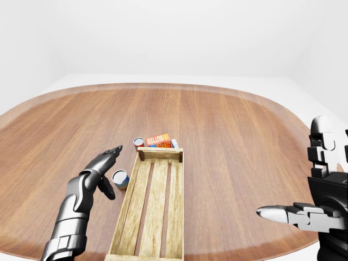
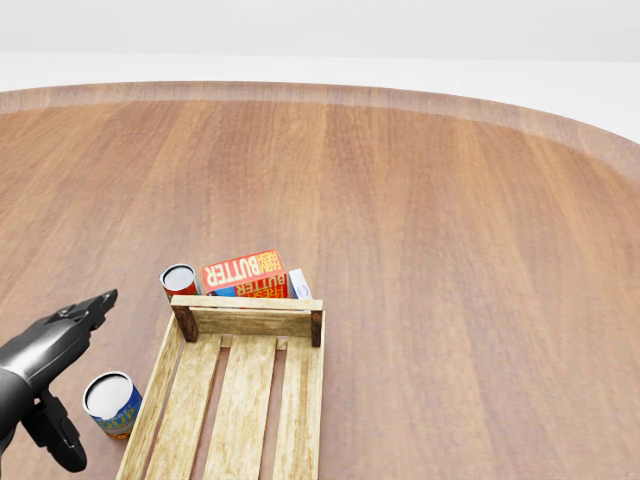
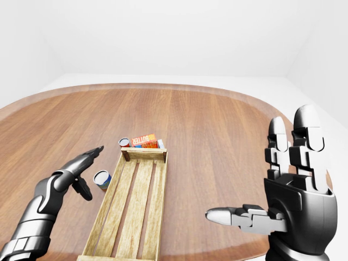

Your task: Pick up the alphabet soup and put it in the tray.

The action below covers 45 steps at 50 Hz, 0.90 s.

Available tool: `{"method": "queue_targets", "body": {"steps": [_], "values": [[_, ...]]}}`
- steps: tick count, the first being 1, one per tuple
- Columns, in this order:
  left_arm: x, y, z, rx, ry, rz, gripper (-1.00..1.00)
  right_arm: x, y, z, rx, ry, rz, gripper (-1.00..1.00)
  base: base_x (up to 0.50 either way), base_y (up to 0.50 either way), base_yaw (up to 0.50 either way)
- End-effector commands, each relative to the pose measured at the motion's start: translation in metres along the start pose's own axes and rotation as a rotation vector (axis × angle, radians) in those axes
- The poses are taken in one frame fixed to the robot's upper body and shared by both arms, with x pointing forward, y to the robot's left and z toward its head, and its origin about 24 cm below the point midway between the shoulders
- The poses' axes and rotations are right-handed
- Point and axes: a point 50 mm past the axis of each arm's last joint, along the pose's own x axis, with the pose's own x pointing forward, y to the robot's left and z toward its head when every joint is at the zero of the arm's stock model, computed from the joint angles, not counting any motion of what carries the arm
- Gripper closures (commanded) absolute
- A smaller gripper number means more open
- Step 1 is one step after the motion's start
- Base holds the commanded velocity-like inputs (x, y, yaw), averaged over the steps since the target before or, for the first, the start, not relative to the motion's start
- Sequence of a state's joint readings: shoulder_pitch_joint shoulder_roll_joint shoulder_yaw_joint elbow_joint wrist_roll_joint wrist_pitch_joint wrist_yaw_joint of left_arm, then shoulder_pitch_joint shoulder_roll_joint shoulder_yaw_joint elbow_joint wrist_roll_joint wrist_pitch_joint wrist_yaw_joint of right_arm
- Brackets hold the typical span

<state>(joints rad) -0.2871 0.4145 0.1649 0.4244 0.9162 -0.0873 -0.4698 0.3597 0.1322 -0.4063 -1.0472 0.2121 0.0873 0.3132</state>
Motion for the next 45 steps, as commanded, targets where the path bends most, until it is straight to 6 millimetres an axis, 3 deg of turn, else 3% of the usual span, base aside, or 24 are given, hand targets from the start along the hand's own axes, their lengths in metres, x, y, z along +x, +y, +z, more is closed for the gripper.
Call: {"method": "queue_targets", "body": {"steps": [1, 26, 45], "values": [[0.004, -0.002, -0.005, 0.009, 0.027, -0.006, -1.00, 0.001, 0.001, 0.001, 0.009, -0.014, 0.006, -1.00, 0.00, 0.00, 0.00], [0.003, 0.000, -0.005, 0.006, 0.025, -0.003, -1.00, 0.003, 0.004, -0.006, -0.040, 0.024, 0.001, -1.00, 0.00, 0.00, 0.00], [0.032, -0.021, -0.020, 0.012, 0.144, -0.074, -1.00, 0.001, 0.003, -0.003, -0.051, 0.020, 0.005, -1.00, 0.00, 0.00, 0.00]]}}
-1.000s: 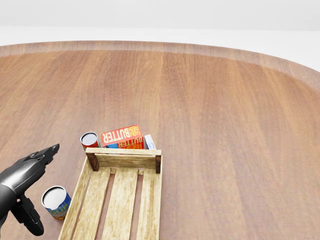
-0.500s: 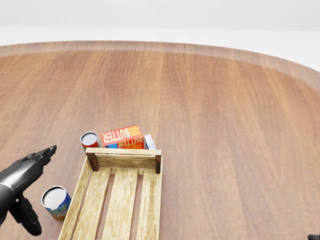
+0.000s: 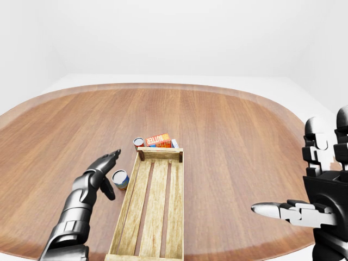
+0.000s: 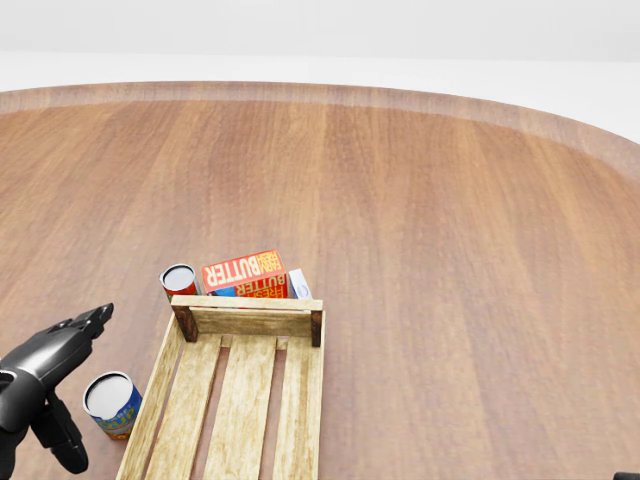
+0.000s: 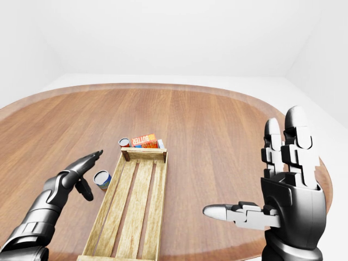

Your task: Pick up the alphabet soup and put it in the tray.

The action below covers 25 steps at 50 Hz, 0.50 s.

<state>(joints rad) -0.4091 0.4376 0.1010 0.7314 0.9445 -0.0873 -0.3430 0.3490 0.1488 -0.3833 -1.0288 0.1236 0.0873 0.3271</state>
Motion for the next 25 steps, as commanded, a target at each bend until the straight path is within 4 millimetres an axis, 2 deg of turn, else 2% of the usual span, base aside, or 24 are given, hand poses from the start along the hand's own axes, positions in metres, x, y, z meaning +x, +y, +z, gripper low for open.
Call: {"method": "queue_targets", "body": {"steps": [1, 25], "values": [[0.0109, -0.0064, -0.0052, 0.002, 0.053, -0.028, -1.00, 0.0000, -0.0001, 0.0029, -0.003, -0.013, 0.001, -1.00, 0.00, 0.00, 0.00], [0.0195, -0.0093, -0.0064, 0.001, 0.100, -0.037, -1.00, -0.0001, 0.0036, -0.0018, 0.014, 0.009, 0.018, -1.00, 0.00, 0.00, 0.00]]}}
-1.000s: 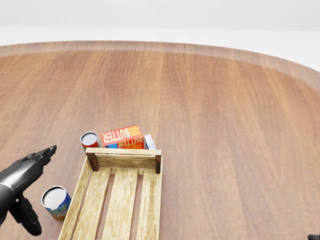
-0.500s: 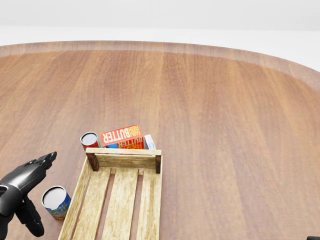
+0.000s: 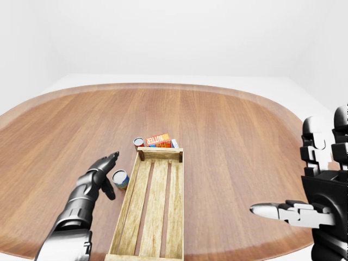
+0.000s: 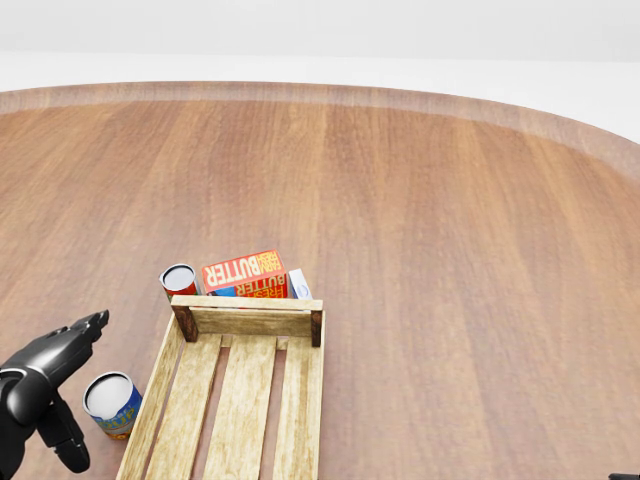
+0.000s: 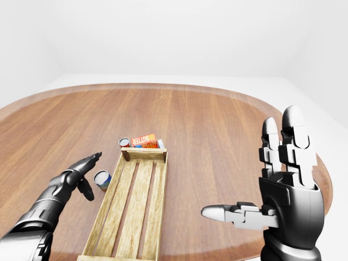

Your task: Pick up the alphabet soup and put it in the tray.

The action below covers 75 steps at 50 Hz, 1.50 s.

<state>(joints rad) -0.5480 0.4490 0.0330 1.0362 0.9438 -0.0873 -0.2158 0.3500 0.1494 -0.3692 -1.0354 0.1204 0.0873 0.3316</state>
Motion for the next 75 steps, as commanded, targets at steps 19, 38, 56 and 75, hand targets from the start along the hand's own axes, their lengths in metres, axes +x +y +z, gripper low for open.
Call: {"method": "queue_targets", "body": {"steps": [19, 38, 56, 75], "values": [[0.009, -0.010, 0.008, 0.001, 0.036, -0.058, -1.00, -0.002, 0.001, -0.008, 0.021, 0.044, 0.007, -1.00, 0.00, 0.00, 0.00], [0.010, -0.014, 0.011, -0.010, 0.036, -0.111, -1.00, -0.003, 0.000, -0.010, 0.023, 0.051, 0.001, -1.00, 0.00, 0.00, 0.00], [0.009, -0.013, 0.004, -0.015, 0.061, -0.115, -1.00, 0.000, 0.002, -0.006, 0.021, 0.025, 0.006, -1.00, 0.00, 0.00, 0.00], [0.010, -0.009, 0.008, -0.005, 0.059, -0.089, -1.00, -0.002, 0.002, -0.005, 0.020, 0.031, 0.005, -1.00, 0.00, 0.00, 0.00]]}}
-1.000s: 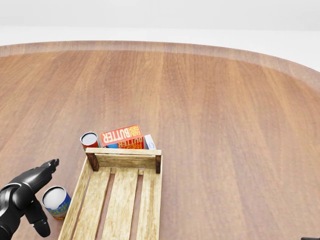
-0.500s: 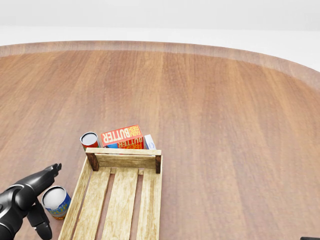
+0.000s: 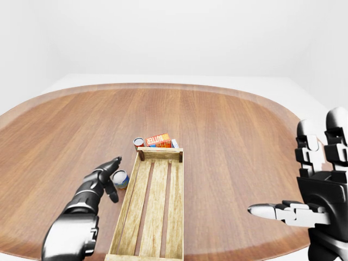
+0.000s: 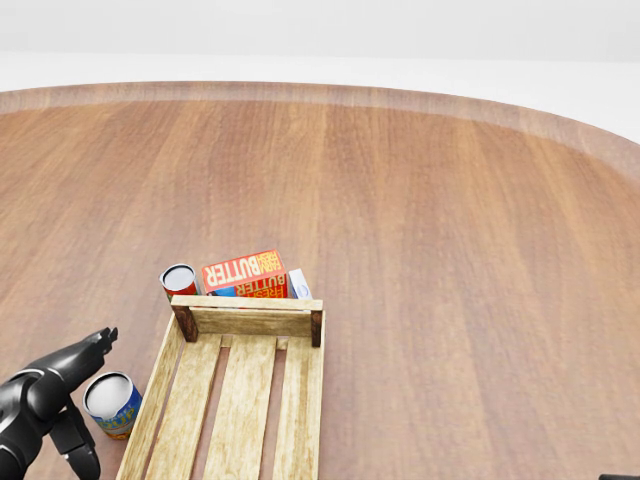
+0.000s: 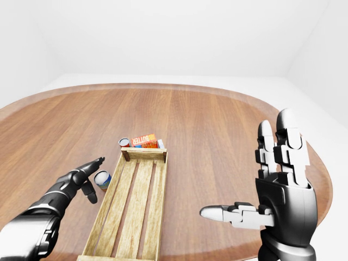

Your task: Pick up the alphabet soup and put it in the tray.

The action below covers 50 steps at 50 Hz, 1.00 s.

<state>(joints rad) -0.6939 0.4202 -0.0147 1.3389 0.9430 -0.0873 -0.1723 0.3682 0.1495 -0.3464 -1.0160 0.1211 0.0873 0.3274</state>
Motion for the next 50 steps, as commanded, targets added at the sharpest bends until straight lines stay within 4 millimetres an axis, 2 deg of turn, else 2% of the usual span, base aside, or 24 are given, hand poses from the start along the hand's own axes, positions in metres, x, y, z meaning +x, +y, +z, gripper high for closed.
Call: {"method": "queue_targets", "body": {"steps": [1, 9, 19, 24, 28, 33, 34, 49, 50], "values": [[0.0003, 0.0042, 0.0035, 0.010, -0.003, 0.019, -1.00, -0.0005, 0.0006, 0.0010, -0.001, -0.002, 0.001, -1.00, 0.00, 0.00, 0.00], [0.0009, -0.0023, 0.0030, 0.006, 0.000, 0.010, -1.00, -0.0022, -0.0010, 0.0005, -0.001, 0.006, -0.002, -1.00, 0.00, 0.00, 0.00], [0.0004, 0.0037, 0.0022, -0.007, 0.009, 0.006, -1.00, -0.0022, -0.0006, -0.0027, 0.005, 0.019, -0.002, -1.00, 0.00, 0.00, 0.00], [0.0012, -0.0035, 0.0024, -0.009, 0.017, -0.007, -1.00, -0.0028, -0.0009, -0.0019, 0.003, 0.019, -0.002, -1.00, 0.00, 0.00, 0.00], [0.0009, 0.0020, 0.0025, -0.024, 0.029, -0.006, -1.00, -0.0036, -0.0015, -0.0016, 0.001, 0.021, -0.003, -1.00, 0.00, 0.00, 0.00], [0.0013, -0.0025, 0.0007, -0.025, 0.043, 0.002, -1.00, -0.0040, -0.0014, -0.0012, 0.001, 0.020, -0.003, -1.00, 0.00, 0.00, 0.00], [0.0009, 0.0022, 0.0011, -0.026, 0.048, 0.004, -1.00, -0.0040, -0.0013, -0.0012, 0.000, 0.021, -0.002, -1.00, 0.00, 0.00, 0.00], [0.0012, 0.0000, 0.0006, -0.040, 0.066, -0.001, -1.00, -0.0027, -0.0011, -0.0015, -0.002, 0.017, -0.002, -1.00, 0.00, 0.00, 0.00], [0.0012, 0.0002, 0.0007, -0.041, 0.066, 0.001, -0.75, -0.0024, -0.0011, -0.0017, -0.001, 0.016, -0.002, -1.00, 0.00, 0.00, 0.00]]}}
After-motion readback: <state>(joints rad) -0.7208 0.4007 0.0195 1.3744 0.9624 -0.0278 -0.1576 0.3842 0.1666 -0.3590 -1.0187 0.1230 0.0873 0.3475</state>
